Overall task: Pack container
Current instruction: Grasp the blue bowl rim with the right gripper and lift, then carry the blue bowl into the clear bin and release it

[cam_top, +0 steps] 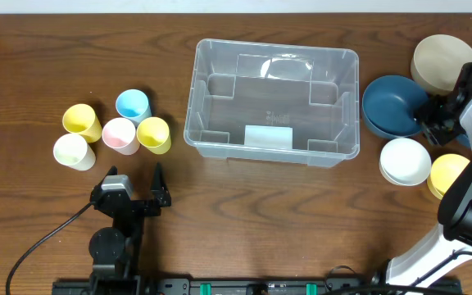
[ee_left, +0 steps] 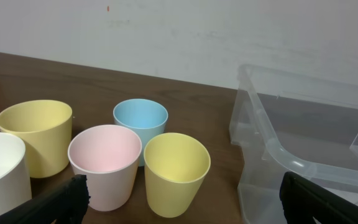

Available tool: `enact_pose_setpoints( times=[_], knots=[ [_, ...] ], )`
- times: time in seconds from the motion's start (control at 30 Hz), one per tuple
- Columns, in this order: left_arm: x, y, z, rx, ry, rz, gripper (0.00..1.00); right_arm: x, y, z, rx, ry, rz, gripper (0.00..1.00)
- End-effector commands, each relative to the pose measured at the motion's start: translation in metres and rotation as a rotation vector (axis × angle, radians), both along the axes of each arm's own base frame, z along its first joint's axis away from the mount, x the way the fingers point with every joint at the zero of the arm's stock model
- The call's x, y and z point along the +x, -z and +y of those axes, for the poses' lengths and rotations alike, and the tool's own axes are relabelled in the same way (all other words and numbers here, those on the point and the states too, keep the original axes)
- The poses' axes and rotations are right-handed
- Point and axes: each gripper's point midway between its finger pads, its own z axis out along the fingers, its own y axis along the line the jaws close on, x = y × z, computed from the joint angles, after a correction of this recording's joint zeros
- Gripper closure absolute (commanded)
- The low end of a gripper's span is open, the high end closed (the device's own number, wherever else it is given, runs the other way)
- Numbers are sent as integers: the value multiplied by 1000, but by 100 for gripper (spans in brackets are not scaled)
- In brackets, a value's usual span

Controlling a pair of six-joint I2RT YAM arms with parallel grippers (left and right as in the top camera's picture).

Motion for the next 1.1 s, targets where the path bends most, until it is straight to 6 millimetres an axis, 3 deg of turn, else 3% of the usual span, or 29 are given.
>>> enact_pose_setpoints(
  times=[0.0,0.17,0.3,0.57,0.8,1.07],
  knots=[
    [-1,16,4,21,-20,49,2,3,-1,-6,-15,8,-1,65],
    [-1,16,4,21,-20,50,2,3,-1,-6,-15,8,-1,79],
    [-1,16,4,21,-19,49,2,2,-2,-9,-7,41,-3,97],
    [-1,16,4,21,-20,50,2,0,-21,-18,14,80,-22,99],
    [-1,16,4,21,-20,50,2,25,-83,-10,80,32,-131,99],
    [-1,16,4,21,-20,49,2,63,-190,35,239,-176,-395,99]
  ],
)
